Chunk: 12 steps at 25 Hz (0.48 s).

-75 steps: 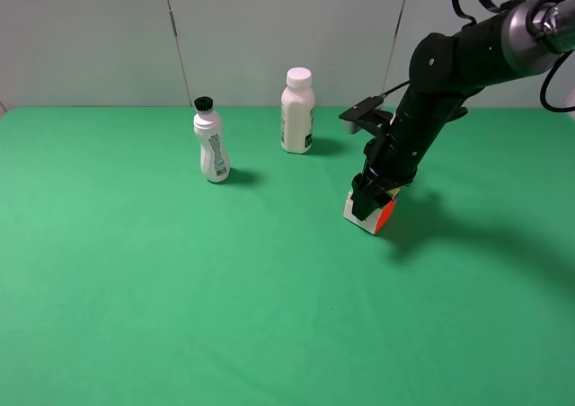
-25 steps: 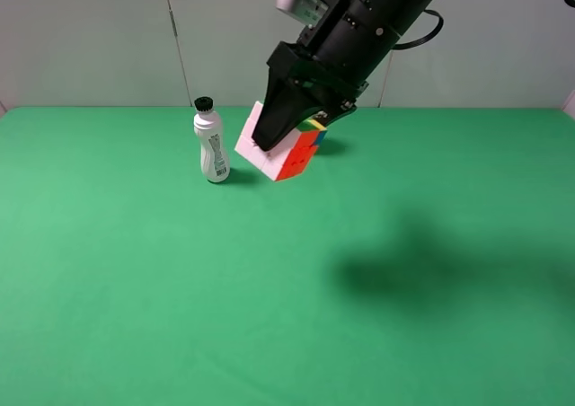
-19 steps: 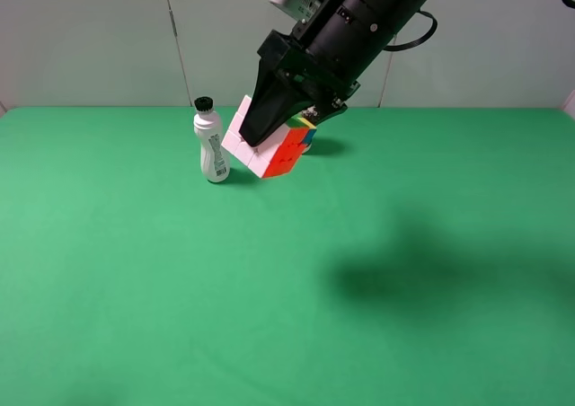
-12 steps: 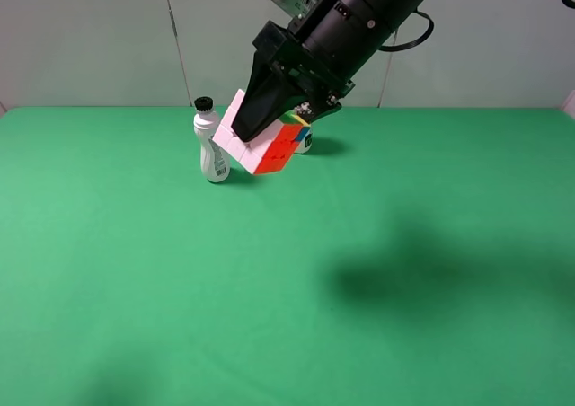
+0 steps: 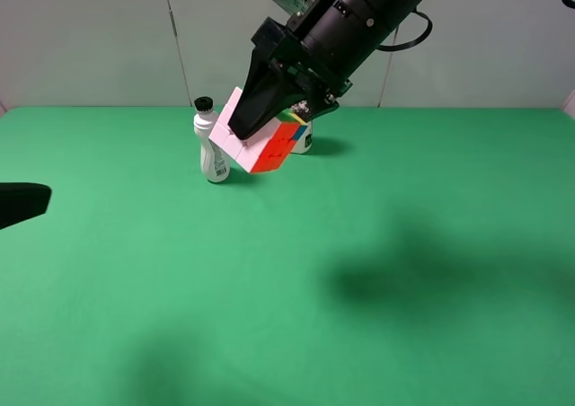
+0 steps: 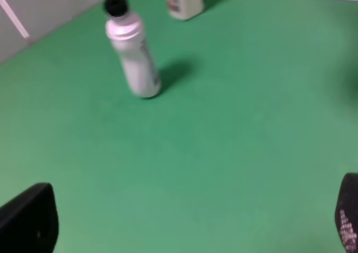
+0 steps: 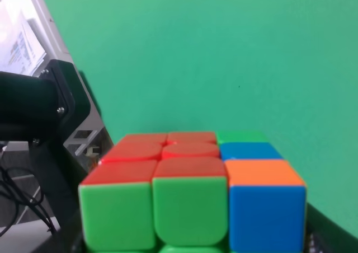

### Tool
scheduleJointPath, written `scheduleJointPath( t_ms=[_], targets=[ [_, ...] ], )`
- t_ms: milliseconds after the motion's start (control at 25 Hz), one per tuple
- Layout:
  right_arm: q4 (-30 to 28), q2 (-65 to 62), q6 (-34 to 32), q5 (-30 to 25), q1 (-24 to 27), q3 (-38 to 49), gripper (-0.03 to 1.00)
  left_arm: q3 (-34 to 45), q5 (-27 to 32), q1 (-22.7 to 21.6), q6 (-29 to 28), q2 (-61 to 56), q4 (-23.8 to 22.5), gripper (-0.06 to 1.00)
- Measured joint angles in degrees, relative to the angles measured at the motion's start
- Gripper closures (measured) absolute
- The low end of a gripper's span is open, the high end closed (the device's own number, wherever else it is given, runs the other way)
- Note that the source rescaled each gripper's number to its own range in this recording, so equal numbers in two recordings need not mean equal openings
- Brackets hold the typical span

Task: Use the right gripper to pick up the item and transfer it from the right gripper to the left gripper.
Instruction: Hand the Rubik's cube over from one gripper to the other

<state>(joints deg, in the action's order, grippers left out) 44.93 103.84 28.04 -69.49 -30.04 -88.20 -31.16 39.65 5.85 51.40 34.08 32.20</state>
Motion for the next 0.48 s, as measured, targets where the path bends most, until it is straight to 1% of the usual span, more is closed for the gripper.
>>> scheduleJointPath(
  t_ms=[240,360,480],
  targets=[
    [0.86,0.0,0.09,0.0,0.0,0.0,0.94,0.0,-5.55,6.08,3.42,8.61,3.55,-0.03],
    [0.86,0.0,0.09,0.0,0.0,0.0,0.94,0.0,-9.6,11.09,5.46,13.06,4.79,-0.03],
    [0.86,0.0,0.09,0.0,0.0,0.0,0.94,0.0,-14.2,17.66,6.04,17.16,4.91,-0.03]
  ],
)
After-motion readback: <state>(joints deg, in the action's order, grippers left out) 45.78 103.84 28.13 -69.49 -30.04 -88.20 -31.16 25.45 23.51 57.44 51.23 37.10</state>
